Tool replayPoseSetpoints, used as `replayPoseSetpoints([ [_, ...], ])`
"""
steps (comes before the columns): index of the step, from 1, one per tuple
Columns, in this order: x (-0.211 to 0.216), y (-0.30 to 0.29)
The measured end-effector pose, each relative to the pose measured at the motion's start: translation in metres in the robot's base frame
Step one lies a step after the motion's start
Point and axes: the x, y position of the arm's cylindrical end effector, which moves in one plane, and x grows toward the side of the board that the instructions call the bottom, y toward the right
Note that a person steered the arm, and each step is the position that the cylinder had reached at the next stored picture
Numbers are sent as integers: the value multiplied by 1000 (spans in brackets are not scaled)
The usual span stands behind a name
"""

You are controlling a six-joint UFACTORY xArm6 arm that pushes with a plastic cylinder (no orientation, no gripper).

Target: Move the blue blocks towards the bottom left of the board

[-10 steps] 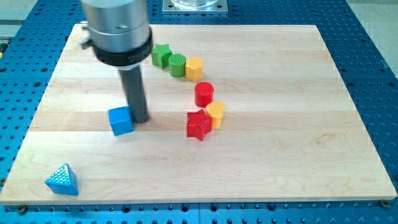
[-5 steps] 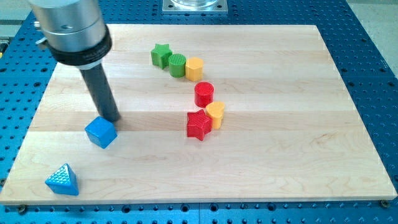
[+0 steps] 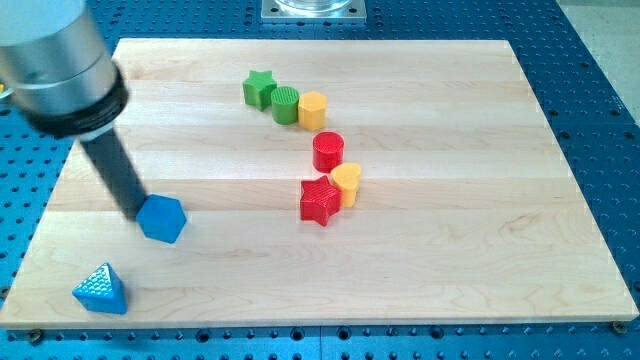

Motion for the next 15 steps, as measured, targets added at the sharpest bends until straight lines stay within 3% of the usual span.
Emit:
replayPoseSetpoints([
  [1,-41,7],
  [2,-36,7],
  [3,18,6],
  [4,46,6],
  [5,19,32],
  [6,-35,76],
  [10,23,38],
  [11,19,90],
  [12,20,105],
  [14,48,41],
  [15,48,38],
])
